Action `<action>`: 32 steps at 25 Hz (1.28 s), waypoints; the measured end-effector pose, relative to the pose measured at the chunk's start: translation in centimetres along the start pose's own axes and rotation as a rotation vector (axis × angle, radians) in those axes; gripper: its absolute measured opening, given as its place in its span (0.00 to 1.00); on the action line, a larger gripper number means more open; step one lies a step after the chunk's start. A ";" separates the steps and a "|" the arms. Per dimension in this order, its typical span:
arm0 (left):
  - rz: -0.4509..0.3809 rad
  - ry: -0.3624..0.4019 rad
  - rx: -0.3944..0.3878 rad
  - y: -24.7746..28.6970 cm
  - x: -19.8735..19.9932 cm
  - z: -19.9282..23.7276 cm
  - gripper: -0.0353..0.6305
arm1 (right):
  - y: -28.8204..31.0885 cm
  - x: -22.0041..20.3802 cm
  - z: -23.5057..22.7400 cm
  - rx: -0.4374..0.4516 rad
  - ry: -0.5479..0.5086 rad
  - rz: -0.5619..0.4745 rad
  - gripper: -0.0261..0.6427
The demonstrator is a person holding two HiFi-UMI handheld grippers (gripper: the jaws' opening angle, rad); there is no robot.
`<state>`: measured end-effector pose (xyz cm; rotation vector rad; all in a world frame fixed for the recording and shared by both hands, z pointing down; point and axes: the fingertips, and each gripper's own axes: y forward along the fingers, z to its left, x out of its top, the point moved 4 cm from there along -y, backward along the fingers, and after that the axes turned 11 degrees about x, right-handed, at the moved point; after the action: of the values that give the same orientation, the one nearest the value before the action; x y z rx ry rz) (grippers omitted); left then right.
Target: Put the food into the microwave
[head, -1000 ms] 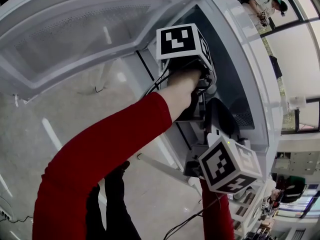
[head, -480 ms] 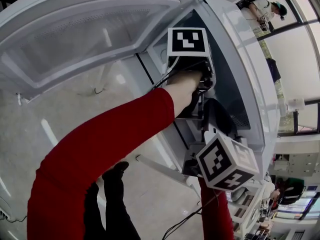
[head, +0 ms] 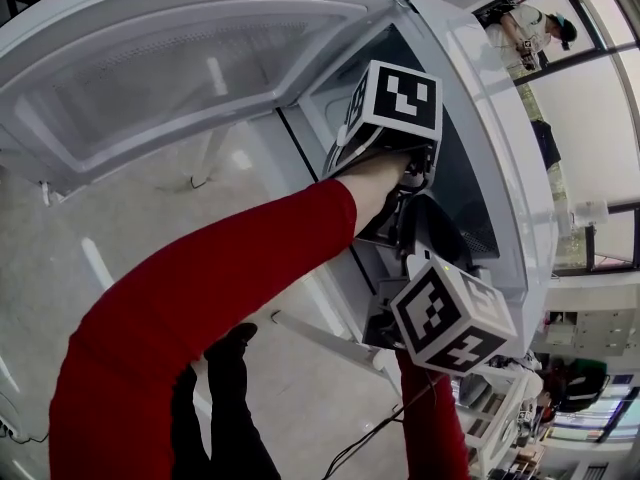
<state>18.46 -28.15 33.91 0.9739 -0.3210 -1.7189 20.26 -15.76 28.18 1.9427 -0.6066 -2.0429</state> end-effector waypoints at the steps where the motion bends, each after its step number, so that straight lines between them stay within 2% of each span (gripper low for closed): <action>1: -0.010 0.029 0.015 0.0 0.0 0.1 0.14 | 0.0 0.1 0.0 -0.001 -0.001 0.000 0.06; 3: -0.024 0.078 0.043 0.0 0.1 0.2 0.17 | 0.0 0.1 0.0 -0.004 -0.002 0.000 0.06; 8: -0.036 0.122 0.070 0.0 0.1 0.2 0.18 | 0.2 0.2 0.3 -0.008 -0.012 0.003 0.06; 14: -0.048 0.211 0.119 -0.1 0.0 0.6 0.21 | 0.2 -0.2 0.5 -0.020 -0.011 0.011 0.06; 22: -0.107 0.322 0.164 0.0 -0.2 0.4 0.23 | -0.3 -0.5 0.1 -0.041 -0.003 0.020 0.06; 27: -0.119 0.357 0.182 0.1 -0.2 0.9 0.25 | -0.4 -0.7 0.1 -0.045 -0.002 0.023 0.06; 32: -0.141 0.439 0.228 0.1 0.0 0.9 0.27 | -0.2 -0.8 0.0 -0.047 0.002 0.026 0.06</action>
<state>17.85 -28.42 34.58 1.5379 -0.1645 -1.5612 20.34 -15.17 28.77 1.9005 -0.5746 -2.0204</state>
